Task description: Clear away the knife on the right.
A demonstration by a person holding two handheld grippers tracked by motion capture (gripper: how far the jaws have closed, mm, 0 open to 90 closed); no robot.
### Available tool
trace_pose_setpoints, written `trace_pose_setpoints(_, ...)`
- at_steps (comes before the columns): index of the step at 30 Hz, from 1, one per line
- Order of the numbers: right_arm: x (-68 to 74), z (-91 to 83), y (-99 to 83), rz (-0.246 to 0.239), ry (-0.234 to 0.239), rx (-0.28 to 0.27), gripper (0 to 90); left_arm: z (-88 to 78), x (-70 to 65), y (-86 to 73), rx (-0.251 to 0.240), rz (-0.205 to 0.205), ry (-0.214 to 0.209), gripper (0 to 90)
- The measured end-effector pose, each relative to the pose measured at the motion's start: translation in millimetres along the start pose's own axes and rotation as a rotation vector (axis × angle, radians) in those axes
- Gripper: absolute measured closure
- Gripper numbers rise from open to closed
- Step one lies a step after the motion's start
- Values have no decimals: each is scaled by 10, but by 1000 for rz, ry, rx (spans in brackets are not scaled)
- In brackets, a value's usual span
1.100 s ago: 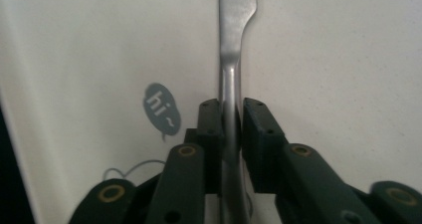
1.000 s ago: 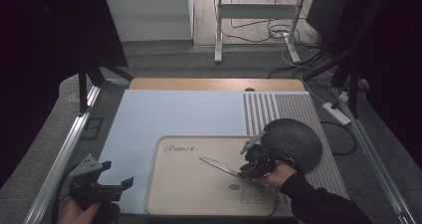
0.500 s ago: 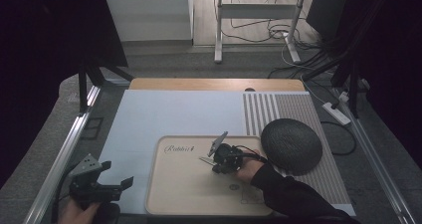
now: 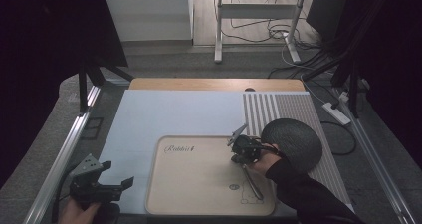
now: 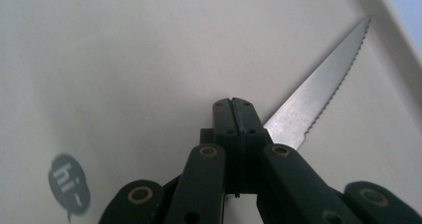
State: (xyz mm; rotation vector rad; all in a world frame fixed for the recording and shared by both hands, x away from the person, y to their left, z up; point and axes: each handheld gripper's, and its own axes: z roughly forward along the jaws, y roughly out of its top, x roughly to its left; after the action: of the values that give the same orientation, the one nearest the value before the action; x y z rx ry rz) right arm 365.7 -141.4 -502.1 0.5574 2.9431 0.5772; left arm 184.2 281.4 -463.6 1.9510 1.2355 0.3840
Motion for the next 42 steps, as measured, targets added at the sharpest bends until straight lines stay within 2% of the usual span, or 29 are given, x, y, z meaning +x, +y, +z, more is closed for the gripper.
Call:
trace_pose_setpoints(9,-115,-131,-276,78,16,4,900,1,-1,1,0,-2,0,26)
trace_pose_setpoints(20,-192,-273,-564,133,-2,9,900,3,0,3,1,-4,0,27)
trace_pose_setpoints(26,-188,-278,-560,130,-11,19,898,4,-3,4,2,-1,1,27)
trace_pose_setpoints(30,-209,-288,-563,152,18,-10,896,5,-6,4,1,1,2,27)
trace_pose_setpoints(42,-204,-354,-507,173,3,-63,733,8,-12,6,4,5,4,28)
